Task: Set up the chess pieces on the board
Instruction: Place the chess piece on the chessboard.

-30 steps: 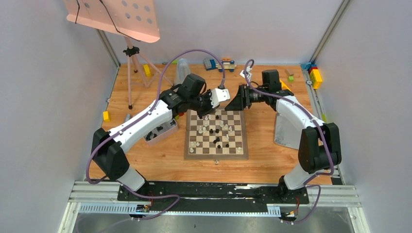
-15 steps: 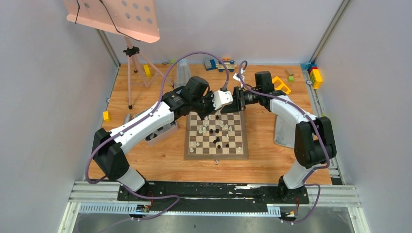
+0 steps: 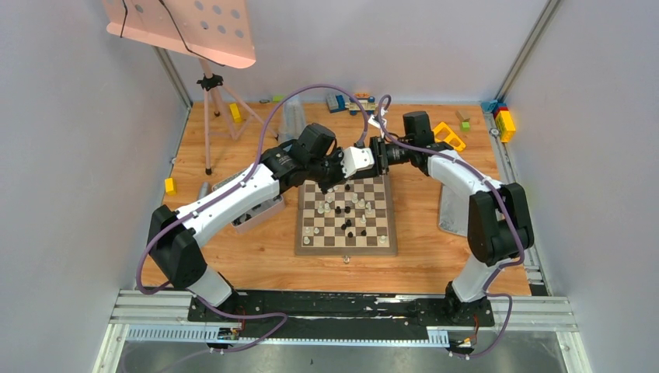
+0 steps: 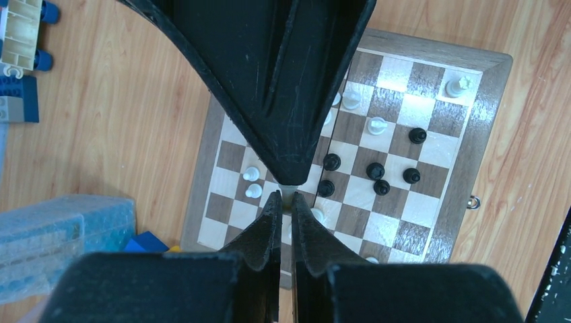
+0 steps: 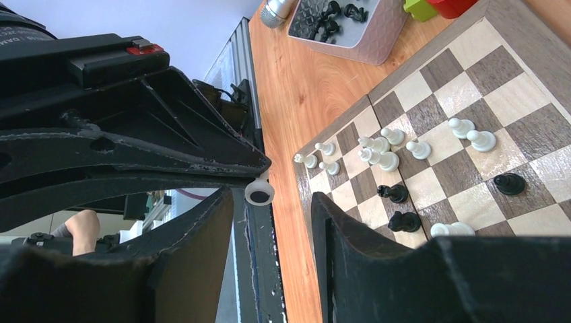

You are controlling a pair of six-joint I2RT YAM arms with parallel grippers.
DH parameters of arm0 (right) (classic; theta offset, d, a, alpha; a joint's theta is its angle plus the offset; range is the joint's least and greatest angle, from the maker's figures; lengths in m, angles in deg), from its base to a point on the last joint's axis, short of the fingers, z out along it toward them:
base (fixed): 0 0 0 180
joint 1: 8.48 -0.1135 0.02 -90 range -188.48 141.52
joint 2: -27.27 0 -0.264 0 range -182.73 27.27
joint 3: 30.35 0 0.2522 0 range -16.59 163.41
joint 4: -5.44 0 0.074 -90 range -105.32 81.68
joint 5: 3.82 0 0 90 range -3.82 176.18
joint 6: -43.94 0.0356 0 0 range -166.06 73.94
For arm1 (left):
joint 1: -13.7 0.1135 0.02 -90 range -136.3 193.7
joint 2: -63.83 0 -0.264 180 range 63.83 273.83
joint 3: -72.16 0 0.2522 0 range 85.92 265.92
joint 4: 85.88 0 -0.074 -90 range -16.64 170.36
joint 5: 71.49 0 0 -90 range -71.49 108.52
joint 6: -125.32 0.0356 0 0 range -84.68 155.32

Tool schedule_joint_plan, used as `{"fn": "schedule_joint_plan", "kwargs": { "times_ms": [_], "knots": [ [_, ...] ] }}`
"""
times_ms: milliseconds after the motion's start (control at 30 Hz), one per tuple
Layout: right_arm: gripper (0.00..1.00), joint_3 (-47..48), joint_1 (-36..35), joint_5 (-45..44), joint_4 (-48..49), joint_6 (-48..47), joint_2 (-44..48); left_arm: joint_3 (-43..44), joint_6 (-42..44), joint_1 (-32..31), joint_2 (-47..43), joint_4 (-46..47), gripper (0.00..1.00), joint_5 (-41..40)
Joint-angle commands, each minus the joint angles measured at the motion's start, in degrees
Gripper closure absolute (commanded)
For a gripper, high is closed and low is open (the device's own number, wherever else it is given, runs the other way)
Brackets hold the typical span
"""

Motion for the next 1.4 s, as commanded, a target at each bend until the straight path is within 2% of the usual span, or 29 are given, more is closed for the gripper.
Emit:
{"fn": "schedule_joint_plan", "kwargs": {
  "times_ms": [0, 600, 733, 933, 1000, 1067, 1167, 1233, 1367],
  "knots": [
    [0.53, 2.4, -0.7, 1.8, 2.0, 0.3, -0.9, 0.0, -1.0, -0.5, -2.2, 1.1, 1.0, 0.2],
    [0.7, 2.6, -2.1, 3.2, 2.0, 0.2, -1.7, 0.1, -0.9, -0.8, -1.8, 1.0, 1.0, -0.3],
    [0.77, 2.5, -2.2, 3.7, 2.1, 0.1, -1.7, 0.0, -0.8, -0.8, -1.7, 1.0, 1.0, -0.3],
    [0.93, 2.3, -2.0, 3.6, 2.1, 0.0, -1.0, -0.6, -0.9, -0.8, -1.9, 1.5, 1.0, -0.4],
    [0.95, 2.1, -1.6, 3.7, 2.1, 0.1, -0.6, -0.8, -1.1, -0.8, -2.2, 2.0, 0.97, -0.5],
    [0.96, 1.6, -0.9, 3.7, 2.0, 0.1, -0.1, -1.0, -1.4, -0.8, -2.7, 2.5, 0.86, -0.7],
    [0.97, 0.8, 0.6, 4.0, 2.0, 0.0, 1.1, -1.6, -1.3, -0.7, -4.3, 3.6, 0.62, -1.7],
    [0.98, -0.1, 1.6, 4.5, 2.0, -0.3, 1.9, -1.8, -1.1, -0.3, -5.6, 4.1, 0.5, -0.9],
    [0.98, -2.1, 3.2, 6.9, 2.0, -1.2, 4.1, -2.9, -2.0, 4.0, -8.1, 5.1, 0.35, 7.0]
  ]
}}
